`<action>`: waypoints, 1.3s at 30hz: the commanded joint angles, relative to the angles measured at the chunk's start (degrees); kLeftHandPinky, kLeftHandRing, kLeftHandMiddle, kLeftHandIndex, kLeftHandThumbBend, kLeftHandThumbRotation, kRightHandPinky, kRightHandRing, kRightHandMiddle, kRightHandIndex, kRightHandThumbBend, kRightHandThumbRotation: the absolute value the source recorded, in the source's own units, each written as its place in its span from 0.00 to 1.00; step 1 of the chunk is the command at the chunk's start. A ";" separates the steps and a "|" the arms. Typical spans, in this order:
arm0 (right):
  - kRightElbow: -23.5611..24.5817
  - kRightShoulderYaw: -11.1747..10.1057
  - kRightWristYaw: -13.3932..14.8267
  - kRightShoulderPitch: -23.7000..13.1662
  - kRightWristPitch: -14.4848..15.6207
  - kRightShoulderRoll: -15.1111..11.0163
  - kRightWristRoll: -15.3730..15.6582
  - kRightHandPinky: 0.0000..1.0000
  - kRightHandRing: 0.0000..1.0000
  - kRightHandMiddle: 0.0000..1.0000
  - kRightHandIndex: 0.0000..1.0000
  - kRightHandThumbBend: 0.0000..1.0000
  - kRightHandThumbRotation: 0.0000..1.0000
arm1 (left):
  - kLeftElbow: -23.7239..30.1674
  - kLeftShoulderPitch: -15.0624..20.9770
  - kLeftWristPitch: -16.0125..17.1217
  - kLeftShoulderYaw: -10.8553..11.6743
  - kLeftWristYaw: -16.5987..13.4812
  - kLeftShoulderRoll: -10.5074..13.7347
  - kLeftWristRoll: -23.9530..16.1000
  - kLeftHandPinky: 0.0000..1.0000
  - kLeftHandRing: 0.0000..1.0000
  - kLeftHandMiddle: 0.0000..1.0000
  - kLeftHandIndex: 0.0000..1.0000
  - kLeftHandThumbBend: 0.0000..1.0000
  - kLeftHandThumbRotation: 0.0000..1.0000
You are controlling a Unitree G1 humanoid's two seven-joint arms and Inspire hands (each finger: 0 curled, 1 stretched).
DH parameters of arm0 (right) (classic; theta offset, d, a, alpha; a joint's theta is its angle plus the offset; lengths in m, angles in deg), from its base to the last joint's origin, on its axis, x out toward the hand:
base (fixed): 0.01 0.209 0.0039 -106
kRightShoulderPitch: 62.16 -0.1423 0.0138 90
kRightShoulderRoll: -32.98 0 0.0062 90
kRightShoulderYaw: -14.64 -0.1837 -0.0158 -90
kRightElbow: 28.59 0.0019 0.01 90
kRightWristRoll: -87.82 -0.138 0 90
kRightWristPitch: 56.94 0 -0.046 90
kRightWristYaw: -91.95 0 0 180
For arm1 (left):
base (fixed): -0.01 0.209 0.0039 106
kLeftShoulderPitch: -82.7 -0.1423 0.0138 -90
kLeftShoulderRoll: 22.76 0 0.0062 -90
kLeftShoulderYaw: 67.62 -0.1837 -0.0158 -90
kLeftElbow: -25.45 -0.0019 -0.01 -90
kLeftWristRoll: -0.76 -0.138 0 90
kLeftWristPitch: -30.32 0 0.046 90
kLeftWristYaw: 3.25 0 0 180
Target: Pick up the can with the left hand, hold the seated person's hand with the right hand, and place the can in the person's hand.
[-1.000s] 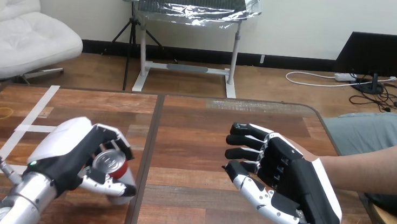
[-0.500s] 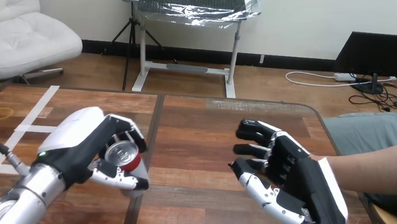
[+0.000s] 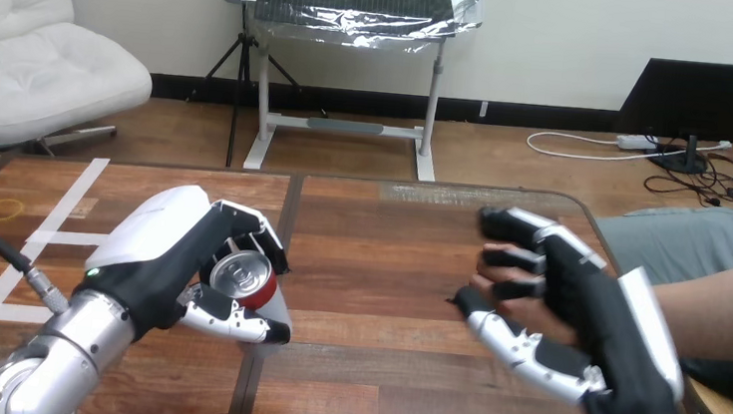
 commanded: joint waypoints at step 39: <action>8.96 -9.61 -15.52 -13.97 15.16 -23.50 29.56 0.68 0.79 0.81 0.77 0.85 0.00 | 7.48 6.28 -0.74 -1.82 2.15 -3.37 -2.13 0.35 0.39 0.46 0.49 0.63 0.00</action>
